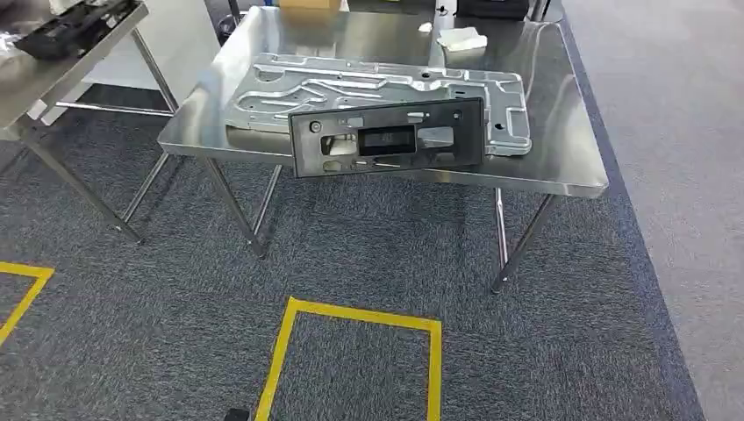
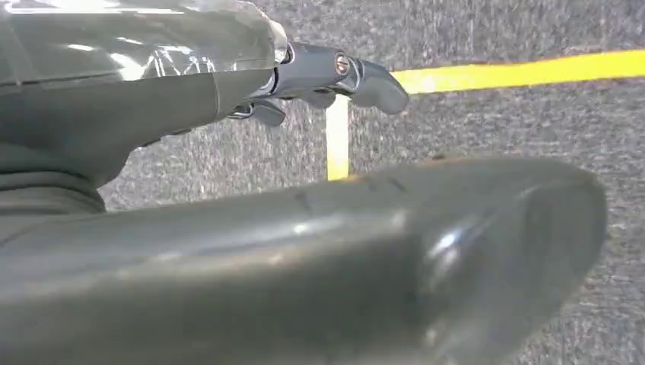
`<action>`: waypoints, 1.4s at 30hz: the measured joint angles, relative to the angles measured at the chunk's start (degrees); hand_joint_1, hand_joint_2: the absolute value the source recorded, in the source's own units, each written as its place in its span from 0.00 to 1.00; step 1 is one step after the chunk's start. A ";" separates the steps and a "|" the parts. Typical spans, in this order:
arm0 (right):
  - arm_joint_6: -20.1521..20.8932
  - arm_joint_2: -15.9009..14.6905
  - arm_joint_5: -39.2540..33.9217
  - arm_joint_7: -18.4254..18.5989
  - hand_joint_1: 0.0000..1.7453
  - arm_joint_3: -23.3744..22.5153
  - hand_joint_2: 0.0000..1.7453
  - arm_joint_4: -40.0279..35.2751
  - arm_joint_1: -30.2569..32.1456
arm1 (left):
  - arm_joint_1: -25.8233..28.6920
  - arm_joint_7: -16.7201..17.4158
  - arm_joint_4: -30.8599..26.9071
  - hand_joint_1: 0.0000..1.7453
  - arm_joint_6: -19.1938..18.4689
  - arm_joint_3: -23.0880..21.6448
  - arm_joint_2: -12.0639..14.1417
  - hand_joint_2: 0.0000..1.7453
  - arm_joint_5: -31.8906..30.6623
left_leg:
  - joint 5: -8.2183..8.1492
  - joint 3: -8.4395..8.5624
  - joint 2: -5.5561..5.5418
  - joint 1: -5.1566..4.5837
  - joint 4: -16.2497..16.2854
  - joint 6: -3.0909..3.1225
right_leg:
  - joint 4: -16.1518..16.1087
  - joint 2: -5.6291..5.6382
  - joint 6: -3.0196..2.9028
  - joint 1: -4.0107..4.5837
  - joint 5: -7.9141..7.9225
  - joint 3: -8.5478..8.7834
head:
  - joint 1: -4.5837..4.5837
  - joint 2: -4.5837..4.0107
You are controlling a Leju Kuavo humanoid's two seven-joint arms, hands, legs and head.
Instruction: Take the parts from the cabinet and place them on the table.
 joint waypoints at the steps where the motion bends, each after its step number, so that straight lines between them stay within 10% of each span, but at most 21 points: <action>1: -0.11 0.02 0.04 0.07 0.00 0.00 0.00 0.04 0.02 | -0.08 0.17 0.00 0.00 0.02 -0.02 -0.02 0.00 -0.02 | 0.42 -0.15 -0.07 0.03 -0.19 -0.09 | 3.44 0.27 0.18 -0.21 -2.53 -1.44 | 0.00 0.02; 4: -0.22 0.00 0.31 0.22 0.00 0.00 0.00 0.17 0.17 | 0.11 0.85 0.00 0.00 0.15 -0.04 -0.20 0.00 -0.02 | 0.64 -1.15 -0.79 0.37 0.35 -0.70 | 14.48 0.37 1.40 -1.49 -7.64 -5.78 | 0.00 0.02; 8: -0.09 0.02 0.72 0.22 0.00 -0.04 0.00 0.37 0.30 | 0.16 1.55 0.00 0.00 0.52 -0.07 -0.24 0.00 -0.02 | -0.57 -3.65 -1.31 2.10 4.39 -3.23 | 0.57 0.41 4.69 -4.13 -1.11 2.54 | 0.02 0.02; 9: 0.05 0.24 0.96 0.31 0.00 -0.04 0.00 0.44 0.11 | 0.19 1.71 0.04 0.00 0.66 -0.09 0.05 0.00 -0.02 | -1.11 -4.38 -1.49 1.83 5.51 -4.05 | 1.31 0.83 4.64 -3.62 -2.52 1.79 | 0.00 0.04; 10: 0.24 0.44 1.05 0.37 0.00 -0.04 0.00 0.50 0.12 | 0.17 1.88 0.07 0.00 0.83 -0.15 0.15 0.00 -0.04 | -1.70 -4.93 -1.42 1.72 6.59 -4.63 | 1.47 1.26 2.55 -3.76 -2.10 1.45 | -0.09 0.00; 11: 0.35 0.44 1.09 0.37 0.00 -0.04 0.00 0.52 0.26 | 0.14 1.95 0.07 0.00 0.98 -0.24 0.15 0.00 -0.04 | -1.62 -4.82 -1.37 1.79 6.41 -4.74 | 1.75 1.07 2.02 -3.67 -2.16 1.27 | -0.20 0.02; 19: -0.44 0.81 2.14 0.28 0.00 -0.04 0.00 0.59 0.30 | 0.11 1.95 0.07 0.00 1.16 -1.05 0.22 0.00 -0.04 | -0.10 -4.67 -1.25 1.85 4.95 -2.36 | 1.73 0.91 0.47 -3.29 -1.47 0.79 | -0.22 0.02; 24: 0.33 0.81 2.19 0.46 0.00 -0.04 0.00 0.61 0.27 | 0.04 1.66 0.07 0.00 0.98 -1.22 -0.02 0.00 -0.04 | -0.08 -4.46 -1.26 2.27 4.66 -5.96 | 1.81 0.91 0.39 -2.98 -1.52 0.60 | -0.22 0.02; 27: 0.22 0.81 3.80 1.50 0.00 -0.04 0.00 0.61 0.22 | 0.01 1.49 0.07 0.00 0.90 -1.27 -0.17 0.00 -0.04 | -0.21 -4.67 -1.26 2.18 4.89 -6.11 | 1.66 0.91 0.48 -2.91 -1.49 0.59 | -0.22 0.02; 28: 0.09 0.89 4.45 2.01 0.00 0.09 0.00 0.61 0.21 | -0.05 1.46 0.09 0.00 0.87 -1.29 -0.11 0.00 -0.06 | -0.50 -5.06 -1.21 2.38 5.44 -5.99 | 1.08 0.95 0.88 -4.17 -1.29 0.73 | -0.22 0.02; 30: -0.28 1.07 5.07 2.69 0.00 0.37 0.00 0.63 0.11 | -0.10 1.42 0.07 0.00 0.83 -1.40 0.07 0.00 -0.15 | -0.03 -4.39 -1.21 1.26 4.02 -4.84 | -0.59 0.32 2.08 -4.16 -0.63 1.91 | -0.24 0.02; 31: -0.39 0.92 5.11 2.93 0.00 0.39 0.00 0.63 0.32 | -0.06 1.44 0.04 0.00 0.81 -1.46 -0.28 0.00 -0.17 | 1.78 -2.08 -1.40 2.21 0.02 -3.38 | -0.97 0.11 2.03 -3.83 -0.59 3.37 | -0.26 0.04; 33: -0.39 0.83 5.05 3.46 0.00 0.42 0.00 0.70 0.44 | -0.26 1.55 0.04 0.00 0.66 -1.51 -0.44 0.00 -0.22 | 2.69 -0.69 -1.60 2.10 -2.17 -2.18 | 3.13 0.19 1.74 -3.25 -4.63 1.90 | -0.11 0.00; 36: -0.17 0.65 4.90 4.20 0.00 0.42 0.00 0.90 0.56 | -0.19 1.94 0.04 0.00 0.50 -1.53 -0.44 0.00 -0.22 | 2.77 -2.07 -2.45 2.04 -1.33 -2.90 | 11.43 0.25 2.07 -3.24 -9.71 -1.50 | -0.07 0.02; 40: 0.28 0.41 5.00 4.87 0.00 0.42 0.00 1.05 1.20 | 0.05 2.45 0.04 0.00 0.48 -1.55 -0.50 0.00 -0.22 | 1.71 -5.52 -4.54 2.96 3.48 -4.63 | -1.62 1.61 2.97 -3.88 -3.78 5.48 | -0.07 0.02; 42: 0.70 0.63 5.22 5.01 0.00 0.42 0.00 1.38 1.56 | 0.03 2.62 0.13 0.00 0.72 -1.55 -0.20 0.00 -0.22 | 0.86 -6.49 -5.39 2.39 5.42 -5.81 | 0.44 4.98 1.63 -3.45 -4.53 4.34 | 0.09 0.00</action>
